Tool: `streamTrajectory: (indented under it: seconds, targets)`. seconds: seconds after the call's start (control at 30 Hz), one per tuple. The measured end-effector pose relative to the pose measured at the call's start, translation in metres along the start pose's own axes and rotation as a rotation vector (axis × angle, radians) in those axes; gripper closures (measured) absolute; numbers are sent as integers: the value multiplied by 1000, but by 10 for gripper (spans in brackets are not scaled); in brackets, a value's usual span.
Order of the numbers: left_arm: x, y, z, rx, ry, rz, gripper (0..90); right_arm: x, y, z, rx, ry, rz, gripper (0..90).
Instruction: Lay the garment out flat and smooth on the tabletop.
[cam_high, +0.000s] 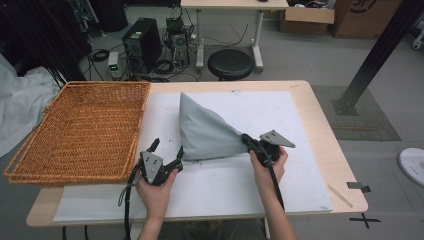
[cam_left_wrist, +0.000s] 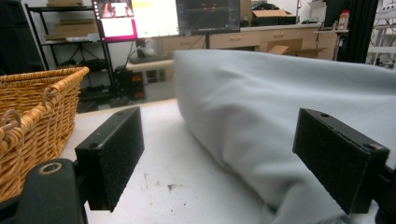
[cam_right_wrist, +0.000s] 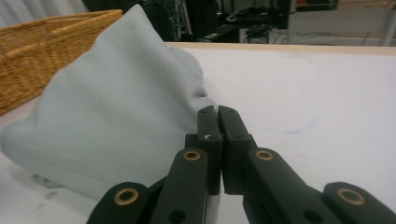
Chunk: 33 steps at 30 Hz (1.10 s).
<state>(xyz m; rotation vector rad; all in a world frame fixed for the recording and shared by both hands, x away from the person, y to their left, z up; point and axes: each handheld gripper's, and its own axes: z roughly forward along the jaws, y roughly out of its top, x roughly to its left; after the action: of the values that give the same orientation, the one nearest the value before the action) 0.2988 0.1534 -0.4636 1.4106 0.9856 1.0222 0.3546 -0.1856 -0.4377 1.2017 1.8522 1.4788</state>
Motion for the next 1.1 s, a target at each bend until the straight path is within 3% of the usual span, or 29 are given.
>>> streamTrajectory:
  seconds: [0.07,0.3,0.33,0.37,0.47,0.53,0.57,0.73,0.83,0.93,1.0,1.07,1.1]
  targets:
    - [0,0,0,0,-1,-2,170,-5,0,-4,-3,-13,2,893]
    - [-1,0,1,3,-5,5,170,-43,7,-41,-32,-153,7,893]
    - [-1,0,1,3,-5,5,170,-43,7,-41,-32,-153,7,893]
    - [-1,0,1,3,-8,8,170,-52,8,-49,-36,-190,8,893]
    - [-1,0,1,4,-8,10,170,-60,8,-56,-33,-223,10,893]
    - [-1,0,1,3,-8,8,170,-69,8,-63,-28,-251,20,893]
    - [-1,0,1,3,-7,9,170,-76,7,-69,-18,-289,23,893]
    - [-2,0,1,5,-16,17,171,-97,1,-79,32,-358,43,892]
    - [-3,0,2,5,-18,20,173,-101,-2,-81,64,-360,56,864]
    - [-3,1,2,5,-20,19,177,-98,-3,-85,54,-385,38,704]
    - [-3,1,2,3,-21,18,178,-87,2,-89,5,-346,12,668]
    - [-3,0,2,6,-27,17,179,-72,6,-85,-27,-268,-22,648]
    - [-3,0,2,7,-29,17,179,-72,6,-85,-27,-268,-22,648]
